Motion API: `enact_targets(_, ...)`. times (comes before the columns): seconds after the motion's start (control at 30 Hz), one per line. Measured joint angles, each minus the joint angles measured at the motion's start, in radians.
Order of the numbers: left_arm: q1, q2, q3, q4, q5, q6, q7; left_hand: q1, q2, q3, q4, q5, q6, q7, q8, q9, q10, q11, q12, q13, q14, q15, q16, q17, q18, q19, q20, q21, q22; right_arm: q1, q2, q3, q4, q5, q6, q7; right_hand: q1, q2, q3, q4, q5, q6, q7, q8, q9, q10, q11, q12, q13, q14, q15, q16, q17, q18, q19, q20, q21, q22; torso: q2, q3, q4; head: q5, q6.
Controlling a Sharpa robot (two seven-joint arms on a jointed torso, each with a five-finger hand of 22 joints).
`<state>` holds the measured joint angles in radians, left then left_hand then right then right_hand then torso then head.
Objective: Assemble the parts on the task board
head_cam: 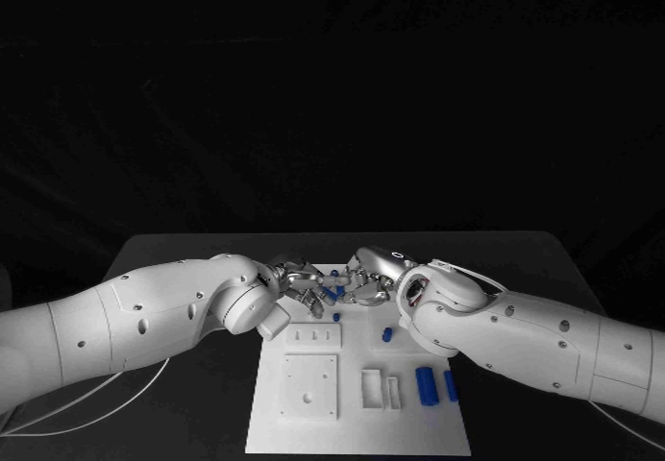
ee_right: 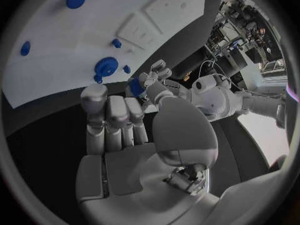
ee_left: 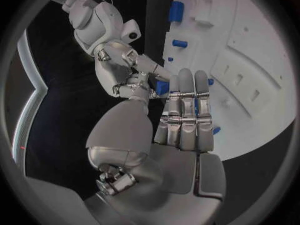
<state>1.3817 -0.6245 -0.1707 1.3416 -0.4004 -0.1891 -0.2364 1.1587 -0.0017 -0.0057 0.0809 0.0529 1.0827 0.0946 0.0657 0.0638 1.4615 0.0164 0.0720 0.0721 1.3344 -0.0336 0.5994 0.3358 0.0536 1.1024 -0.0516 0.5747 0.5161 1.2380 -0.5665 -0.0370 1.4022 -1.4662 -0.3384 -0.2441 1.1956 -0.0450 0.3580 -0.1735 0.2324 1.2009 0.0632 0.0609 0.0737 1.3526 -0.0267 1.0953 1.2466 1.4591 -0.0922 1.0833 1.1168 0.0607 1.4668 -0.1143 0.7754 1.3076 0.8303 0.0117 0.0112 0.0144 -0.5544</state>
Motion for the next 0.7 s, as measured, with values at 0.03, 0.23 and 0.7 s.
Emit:
enact_targets(0.03, 0.0, 0.0, 0.0, 0.0, -0.001, 0.001, -0.001, 0.007, 0.007, 0.002, -0.005, 0.0, 0.002, -0.002, 0.0, 0.0, 0.0, 0.0, 0.0, 0.0, 0.0, 0.0, 0.0, 0.0, 0.0, 0.0, 0.0, 0.0, 0.0, 0.0, 0.001, 0.0, 0.0, -0.001, 0.0, -0.001, 0.0, 0.0, 0.002, 0.002, 0.0, 0.001, 0.001, 0.0, 0.0, 0.0, 0.0, 0.0, 0.0, 0.0, 0.0, 0.0, 0.0, 0.0, 0.0, 0.0, 0.0, 0.0, 0.0, -0.0002, -0.0001, 0.0, 0.0)
enact_targets(0.23, 0.0, 0.0, -0.001, 0.001, -0.004, 0.003, -0.008, 0.043, 0.061, 0.001, -0.046, 0.0, 0.021, -0.004, -0.001, 0.0, 0.0, 0.0, 0.0, 0.0, 0.0, 0.0, 0.005, 0.004, 0.0, 0.0, 0.0, 0.0, 0.005, -0.001, 0.003, 0.0, 0.003, -0.004, 0.002, -0.004, 0.0, 0.0, 0.003, 0.003, 0.0, 0.001, 0.001, 0.0, 0.001, 0.0, 0.0, 0.0, 0.0, 0.0, 0.0, 0.0, -0.001, 0.0, 0.0, 0.0, 0.0, 0.0, 0.001, -0.0005, -0.0004, -0.001, 0.001)
enact_targets(0.7, 0.0, 0.002, -0.001, 0.002, -0.006, 0.006, -0.01, 0.152, 0.139, 0.093, -0.159, 0.011, 0.066, 0.009, -0.002, 0.005, 0.005, -0.01, 0.0, -0.004, -0.004, -0.004, 0.015, 0.01, 0.0, -0.007, -0.007, 0.016, 0.023, -0.003, 0.006, -0.004, 0.0, -0.007, 0.01, -0.011, 0.012, -0.004, -0.002, 0.007, 0.005, 0.005, 0.001, -0.004, 0.001, 0.004, -0.004, 0.0, 0.0, 0.0, 0.0, 0.0, -0.001, 0.0, 0.0, 0.0, 0.0, 0.0, 0.002, -0.0009, -0.0005, -0.001, -0.004)
